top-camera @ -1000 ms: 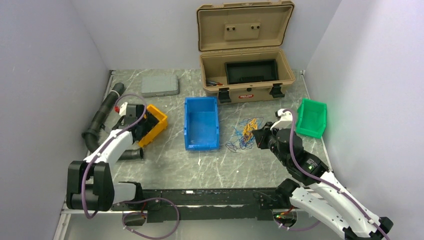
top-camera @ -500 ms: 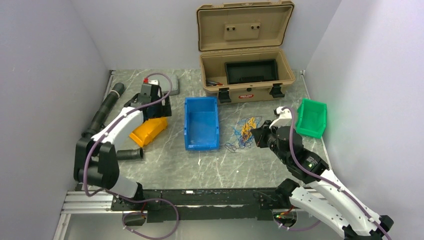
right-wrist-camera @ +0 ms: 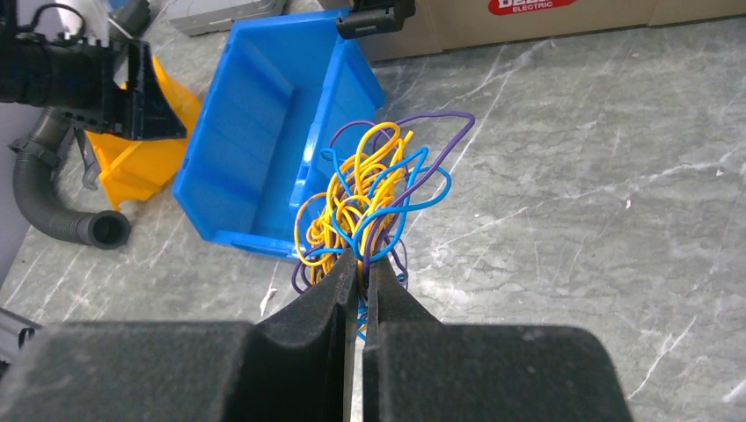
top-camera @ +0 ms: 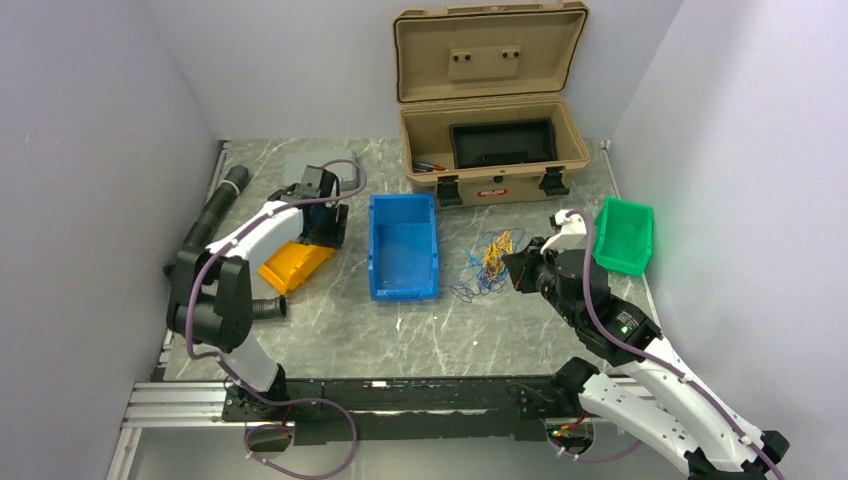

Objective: Untangle the cables
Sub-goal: Move the bin to the center of the board.

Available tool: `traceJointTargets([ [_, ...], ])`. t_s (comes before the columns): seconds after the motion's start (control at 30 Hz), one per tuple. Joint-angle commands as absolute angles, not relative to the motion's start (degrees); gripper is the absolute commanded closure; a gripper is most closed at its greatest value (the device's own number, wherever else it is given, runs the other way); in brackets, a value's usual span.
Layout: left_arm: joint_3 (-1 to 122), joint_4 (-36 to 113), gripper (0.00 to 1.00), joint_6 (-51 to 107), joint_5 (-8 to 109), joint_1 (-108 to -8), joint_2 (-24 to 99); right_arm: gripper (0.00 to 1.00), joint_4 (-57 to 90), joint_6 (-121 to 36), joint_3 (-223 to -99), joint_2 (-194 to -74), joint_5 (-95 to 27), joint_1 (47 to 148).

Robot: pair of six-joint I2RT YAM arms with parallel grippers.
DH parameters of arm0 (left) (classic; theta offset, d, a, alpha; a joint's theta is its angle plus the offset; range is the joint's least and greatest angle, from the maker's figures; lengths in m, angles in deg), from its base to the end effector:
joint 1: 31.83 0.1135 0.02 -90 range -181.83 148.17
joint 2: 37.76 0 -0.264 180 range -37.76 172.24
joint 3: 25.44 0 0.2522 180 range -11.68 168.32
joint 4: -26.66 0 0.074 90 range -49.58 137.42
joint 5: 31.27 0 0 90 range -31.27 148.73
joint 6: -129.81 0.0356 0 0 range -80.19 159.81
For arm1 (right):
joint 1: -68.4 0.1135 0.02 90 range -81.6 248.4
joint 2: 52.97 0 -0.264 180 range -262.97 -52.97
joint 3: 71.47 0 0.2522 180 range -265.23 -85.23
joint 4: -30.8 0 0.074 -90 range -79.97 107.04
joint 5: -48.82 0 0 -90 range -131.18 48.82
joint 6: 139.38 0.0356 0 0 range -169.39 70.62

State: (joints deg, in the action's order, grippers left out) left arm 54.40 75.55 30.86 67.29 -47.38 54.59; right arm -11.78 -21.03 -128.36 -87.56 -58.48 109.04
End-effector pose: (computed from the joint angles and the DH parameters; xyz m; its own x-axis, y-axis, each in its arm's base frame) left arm 0.3187 -0.0832 0.2268 -0.8661 0.0813 -0.4932 0.0625 0.9966 0.0546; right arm 0.1111 0.0814 0.3216 -0.4262 0.2316 -0.8745 -0.2361 0.9047 0.3547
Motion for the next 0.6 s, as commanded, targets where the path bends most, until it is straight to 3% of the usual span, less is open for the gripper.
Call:
traceJointTargets([
  [0.0, 57.5, 80.0, 0.3, 32.4, 69.3, -48.2, 58.6, 1.0, -11.2, -22.1, -131.2, -87.6, -57.8, 109.0],
  [0.07, 58.0, 80.2, 0.33, 31.4, 69.7, -48.2, 59.6, 1.0, -10.9, -21.9, -131.1, -87.6, -57.7, 109.1],
  [0.23, 60.4, 79.3, 0.53, 26.8, 70.2, -47.1, 60.8, 1.0, -10.2, -21.1, -130.4, -87.6, -57.3, 109.0],
  [0.4, 64.1, 75.8, 0.8, 19.2, 61.3, -42.2, 63.6, 1.0, -9.7, -21.0, -130.1, -87.8, -57.1, 109.0],
  [0.57, 64.4, 71.9, 0.82, 9.3, 57.9, -38.1, 64.3, 1.0, -9.8, -21.1, -130.7, -88.4, -57.2, 109.0],
])
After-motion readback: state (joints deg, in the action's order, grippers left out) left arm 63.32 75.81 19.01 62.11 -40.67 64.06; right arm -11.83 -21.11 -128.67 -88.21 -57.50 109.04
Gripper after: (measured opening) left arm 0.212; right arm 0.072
